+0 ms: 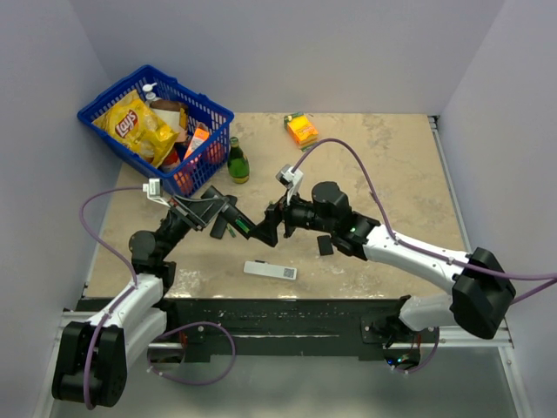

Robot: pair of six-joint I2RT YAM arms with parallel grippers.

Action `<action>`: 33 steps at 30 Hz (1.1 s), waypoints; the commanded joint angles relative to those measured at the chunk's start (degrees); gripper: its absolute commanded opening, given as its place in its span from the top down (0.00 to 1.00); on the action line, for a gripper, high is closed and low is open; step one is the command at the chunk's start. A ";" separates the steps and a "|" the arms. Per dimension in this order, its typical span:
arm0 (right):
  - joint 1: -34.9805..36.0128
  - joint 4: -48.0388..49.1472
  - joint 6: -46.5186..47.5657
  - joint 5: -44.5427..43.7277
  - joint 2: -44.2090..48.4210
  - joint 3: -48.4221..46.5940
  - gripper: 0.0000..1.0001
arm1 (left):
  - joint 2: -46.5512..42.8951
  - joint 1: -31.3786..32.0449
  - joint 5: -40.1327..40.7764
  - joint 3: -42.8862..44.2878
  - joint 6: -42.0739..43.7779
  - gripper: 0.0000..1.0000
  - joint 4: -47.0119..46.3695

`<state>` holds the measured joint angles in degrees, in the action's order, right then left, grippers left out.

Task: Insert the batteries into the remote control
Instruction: Adjust the battery in the remote control.

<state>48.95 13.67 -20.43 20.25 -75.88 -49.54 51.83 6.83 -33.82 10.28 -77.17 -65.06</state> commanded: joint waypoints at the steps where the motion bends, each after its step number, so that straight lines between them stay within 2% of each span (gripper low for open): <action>1: -0.78 1.97 -0.67 -1.00 -0.76 -2.67 0.05 | -0.33 -0.06 -0.72 2.37 0.96 1.00 -2.62; 23: -0.79 2.85 -1.55 0.76 -4.19 -3.46 0.08 | -1.12 0.03 -1.07 2.55 0.52 1.00 -3.59; 28: -0.78 -0.57 -0.14 -0.30 -1.22 -4.60 0.07 | -1.12 0.03 -1.16 2.37 1.93 1.00 -2.36; 33: -0.78 -6.80 2.40 -5.30 2.75 -6.62 0.06 | -1.30 0.03 -0.45 2.46 4.65 1.00 1.06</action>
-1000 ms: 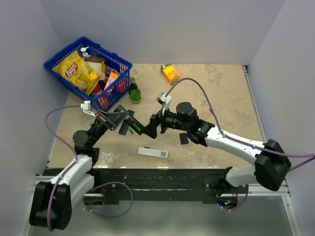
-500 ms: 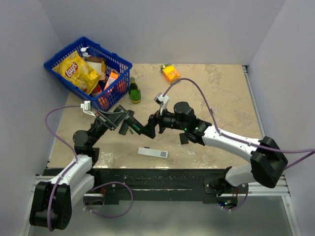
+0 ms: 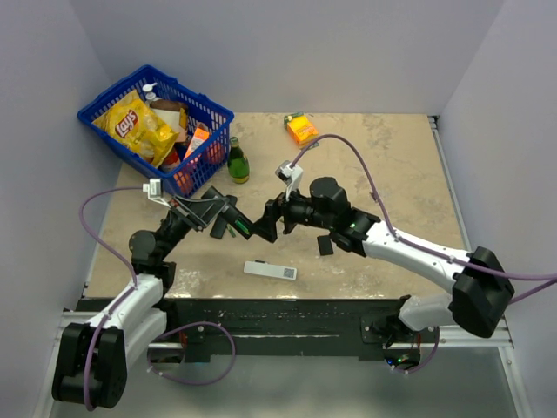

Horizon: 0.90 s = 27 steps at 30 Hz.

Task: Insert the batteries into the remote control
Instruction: Adjust the battery in the remote control.

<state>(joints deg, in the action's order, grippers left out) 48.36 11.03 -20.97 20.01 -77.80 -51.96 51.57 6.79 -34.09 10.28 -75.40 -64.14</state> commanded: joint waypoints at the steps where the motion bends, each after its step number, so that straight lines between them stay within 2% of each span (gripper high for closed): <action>1: -0.19 -5.22 3.56 -5.94 5.11 -5.24 0.06 | -1.21 0.07 -0.02 2.81 3.41 1.00 0.85; 4: -0.11 -9.00 5.76 -8.05 6.52 -7.35 0.04 | -1.47 0.07 0.25 3.69 5.52 1.00 4.72; 6: 0.33 -10.67 7.17 -9.28 6.70 -8.32 0.06 | -1.74 0.07 0.51 3.86 6.31 1.00 6.13; 8: 1.82 -10.85 8.74 -10.25 6.26 -9.82 0.16 | -1.91 0.07 1.04 3.95 6.92 1.00 7.79; 9: 2.70 -12.16 9.28 -11.30 5.56 -10.34 0.26 | -1.83 0.07 1.04 4.39 7.28 1.00 8.58; 11: 4.71 -13.22 10.77 -12.53 4.50 -12.19 0.37 | -1.74 0.07 1.21 4.92 8.24 1.00 10.86; 12: 5.42 -13.57 11.12 -13.24 3.19 -12.89 0.48 | -1.74 0.07 1.21 5.10 8.60 1.00 11.40; 15: 7.54 -14.28 12.09 -16.05 1.25 -15.27 0.64 | -1.65 0.07 1.39 5.36 9.04 1.00 12.11; 21: 10.00 -15.24 11.13 -19.48 -3.49 -18.87 0.72 | -1.39 0.07 1.48 5.71 9.65 1.00 12.46; 27: 10.88 -14.63 9.46 -19.92 -5.96 -19.31 0.76 | -0.95 0.07 1.48 5.98 10.36 1.00 12.72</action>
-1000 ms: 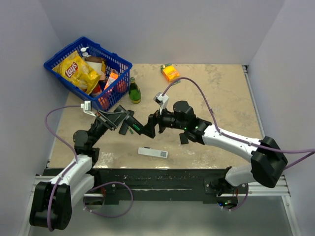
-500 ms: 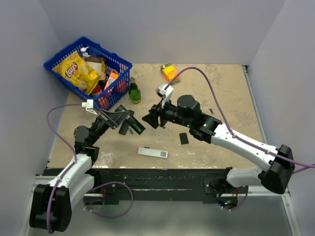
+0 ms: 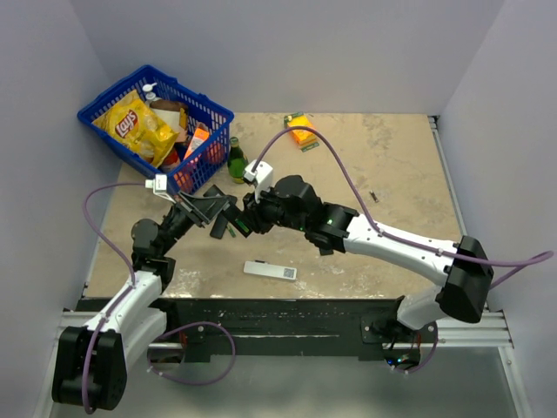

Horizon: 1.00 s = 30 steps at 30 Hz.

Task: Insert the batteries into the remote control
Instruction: Adjust the battery in the remote control.

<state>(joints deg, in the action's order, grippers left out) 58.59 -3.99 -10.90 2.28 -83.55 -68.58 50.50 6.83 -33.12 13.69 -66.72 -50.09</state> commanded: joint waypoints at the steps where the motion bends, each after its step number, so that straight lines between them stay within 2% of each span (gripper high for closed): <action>1: 0.74 0.39 -0.79 -2.20 -0.56 -2.79 0.76 | 0.04 0.03 0.52 2.57 1.77 1.00 -1.42; 30: 1.62 3.28 -4.48 -1.93 -3.11 -1.21 0.87 | -1.63 0.03 1.31 2.74 1.68 1.00 -1.07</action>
<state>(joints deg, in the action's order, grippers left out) 59.99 -3.66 -14.00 0.95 -86.15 -69.69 49.95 6.83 -32.53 13.82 -66.15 -49.45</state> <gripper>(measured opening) 0.141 0.238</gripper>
